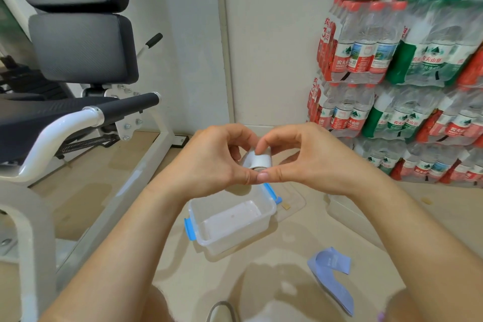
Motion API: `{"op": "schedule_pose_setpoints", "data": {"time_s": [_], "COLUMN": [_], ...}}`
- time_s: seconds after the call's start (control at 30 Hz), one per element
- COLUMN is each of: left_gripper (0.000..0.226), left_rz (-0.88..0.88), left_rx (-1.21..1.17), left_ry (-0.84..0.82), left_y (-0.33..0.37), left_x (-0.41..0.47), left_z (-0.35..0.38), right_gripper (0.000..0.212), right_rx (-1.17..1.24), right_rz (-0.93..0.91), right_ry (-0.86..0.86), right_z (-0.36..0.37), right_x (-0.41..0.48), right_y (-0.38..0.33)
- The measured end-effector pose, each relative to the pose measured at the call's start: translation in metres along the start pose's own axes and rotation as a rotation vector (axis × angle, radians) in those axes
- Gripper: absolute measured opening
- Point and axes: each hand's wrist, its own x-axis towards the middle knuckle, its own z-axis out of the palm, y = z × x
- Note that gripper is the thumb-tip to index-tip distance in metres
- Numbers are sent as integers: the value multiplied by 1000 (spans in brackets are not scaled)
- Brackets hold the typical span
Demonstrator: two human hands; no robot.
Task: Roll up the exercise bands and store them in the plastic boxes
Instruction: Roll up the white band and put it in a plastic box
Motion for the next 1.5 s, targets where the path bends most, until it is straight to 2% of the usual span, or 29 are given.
{"op": "schedule_pose_setpoints", "data": {"time_s": [0.1, 0.23, 0.3, 0.37, 0.5, 0.73, 0.9, 1.03, 1.13, 1.27, 1.37, 1.5], "left_gripper": [45, 52, 44, 31, 19, 19, 19, 16, 18, 23, 39, 32], "left_rz": [9, -53, -68, -99, -218, -206, -191, -245, -244, -108, -13, 99], "left_rx": [-15, -307, -434, -572, -817, -995, -1012, -1004, -1031, -1072, -938, -651], "left_ry": [-32, -197, -244, -232, -253, -148, -135, -145, -116, -37, -21, 56], "left_y": [-1, -9, -9, -6, -4, -5, -2, 2, 3, 4, 6, 7], "left_x": [2, 1, -2, -2, 1, 6, 6, 6, 7, 6, 4, 3], "left_z": [3, 1, 0, 2, 6, 0, -3, 5, 10, 12, 10, 3], "right_gripper": [26, 20, 20, 21, 24, 26, 26, 23, 22, 22, 22, 23], "right_rx": [-12, 194, 279, 353, 411, 489, 501, 588, 707, 967, 1109, 1149], "right_rz": [6, 0, 6, 3, -16, -42, -70, -91, -40, 4, 33, 40], "right_ry": [27, 36, 47, 38, 27, 59, 134, 177, 204, 197, 163, 125], "right_z": [-5, -13, -17, -18, -17, -17, -15, -11, -5, 3, 6, 6], "right_x": [-2, -6, -6, -7, -8, -7, -5, -4, -1, 4, 7, 8], "right_y": [-2, -3, -3, -4, -4, -3, -4, -4, -5, -4, -1, 1]}}
